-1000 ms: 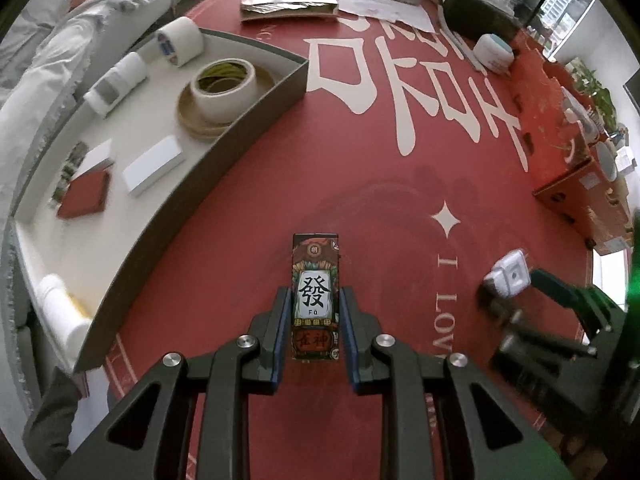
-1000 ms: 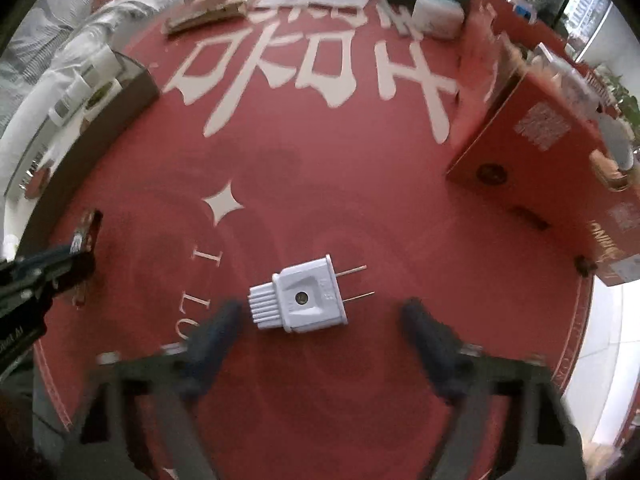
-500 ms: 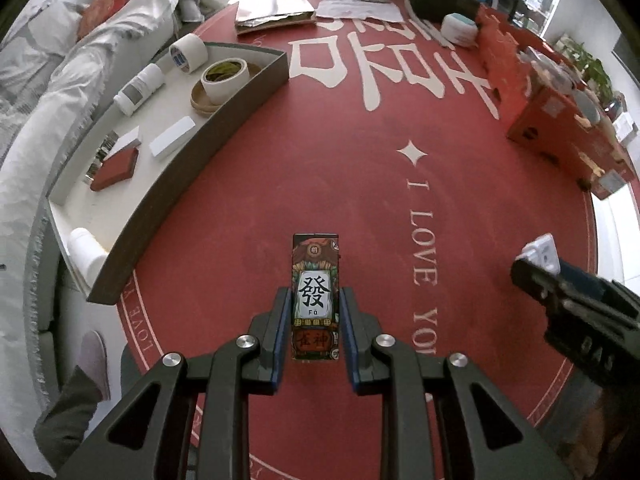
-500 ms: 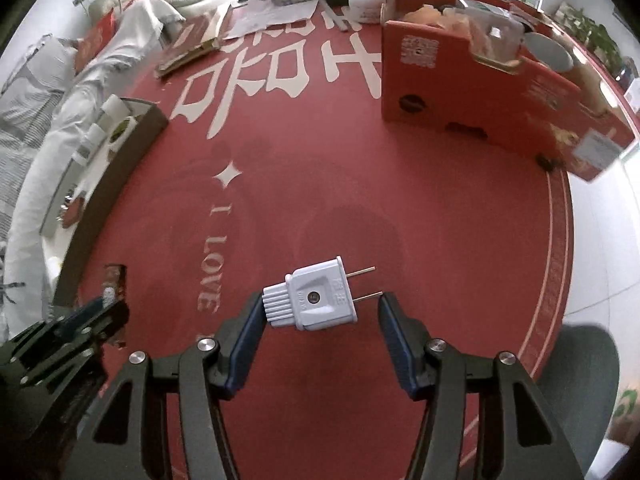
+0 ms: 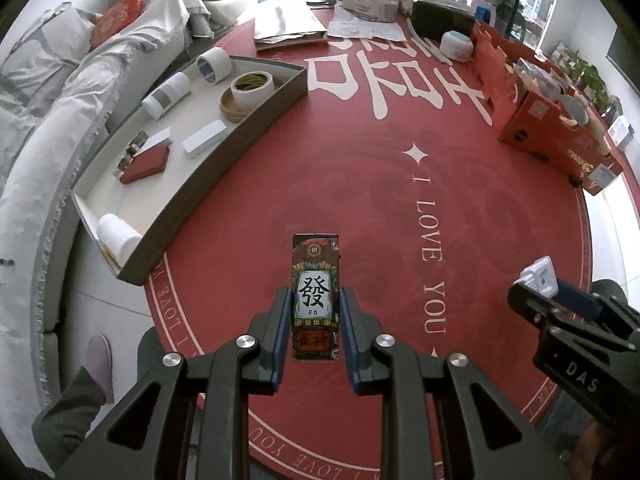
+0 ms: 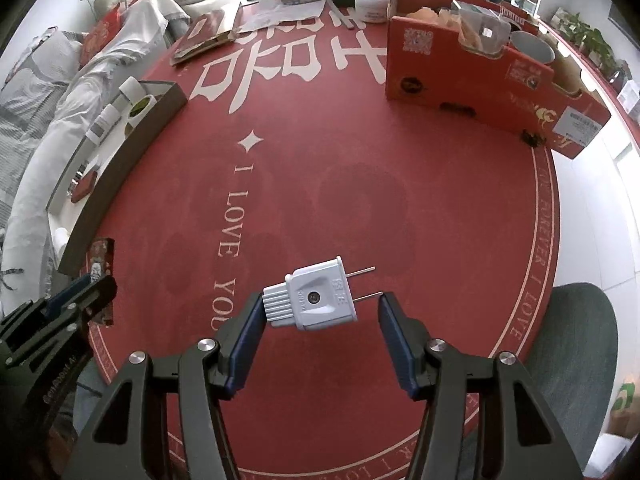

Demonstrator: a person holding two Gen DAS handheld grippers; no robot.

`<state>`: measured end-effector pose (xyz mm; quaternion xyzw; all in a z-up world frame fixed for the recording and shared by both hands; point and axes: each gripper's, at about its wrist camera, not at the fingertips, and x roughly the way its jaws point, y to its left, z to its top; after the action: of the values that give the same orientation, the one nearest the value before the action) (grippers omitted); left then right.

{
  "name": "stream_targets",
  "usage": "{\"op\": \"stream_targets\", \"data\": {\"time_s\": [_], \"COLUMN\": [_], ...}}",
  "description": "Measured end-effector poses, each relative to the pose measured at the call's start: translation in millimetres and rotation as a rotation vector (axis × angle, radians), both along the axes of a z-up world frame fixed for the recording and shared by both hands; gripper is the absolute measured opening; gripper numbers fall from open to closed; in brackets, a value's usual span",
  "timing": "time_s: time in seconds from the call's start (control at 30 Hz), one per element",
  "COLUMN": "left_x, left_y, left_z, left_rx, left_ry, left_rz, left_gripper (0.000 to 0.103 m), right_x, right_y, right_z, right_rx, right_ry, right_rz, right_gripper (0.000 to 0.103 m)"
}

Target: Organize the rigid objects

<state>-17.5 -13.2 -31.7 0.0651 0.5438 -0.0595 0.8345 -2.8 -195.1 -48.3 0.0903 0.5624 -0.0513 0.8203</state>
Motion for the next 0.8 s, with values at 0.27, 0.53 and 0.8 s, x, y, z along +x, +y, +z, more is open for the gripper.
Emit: {"op": "stream_targets", "data": {"time_s": [0.27,0.53,0.8], "left_x": [-6,-8,-7], "left_y": [6,11,13], "left_z": [6,8,7], "left_rx": [-0.016,-0.030,-0.040], "left_ry": [-0.022,-0.028,-0.022], "left_rz": [0.014,0.024,0.030], "left_gripper": [0.026,0.026,0.026], "right_x": [-6,-8,-6], "right_y": [9,12,15], "right_z": [5,5,5], "right_rx": [-0.021,-0.026,-0.043], "right_ry": [-0.017,-0.016,-0.008], "right_rz": [0.021,0.024,0.030], "right_gripper": [0.059,0.059,0.059]}}
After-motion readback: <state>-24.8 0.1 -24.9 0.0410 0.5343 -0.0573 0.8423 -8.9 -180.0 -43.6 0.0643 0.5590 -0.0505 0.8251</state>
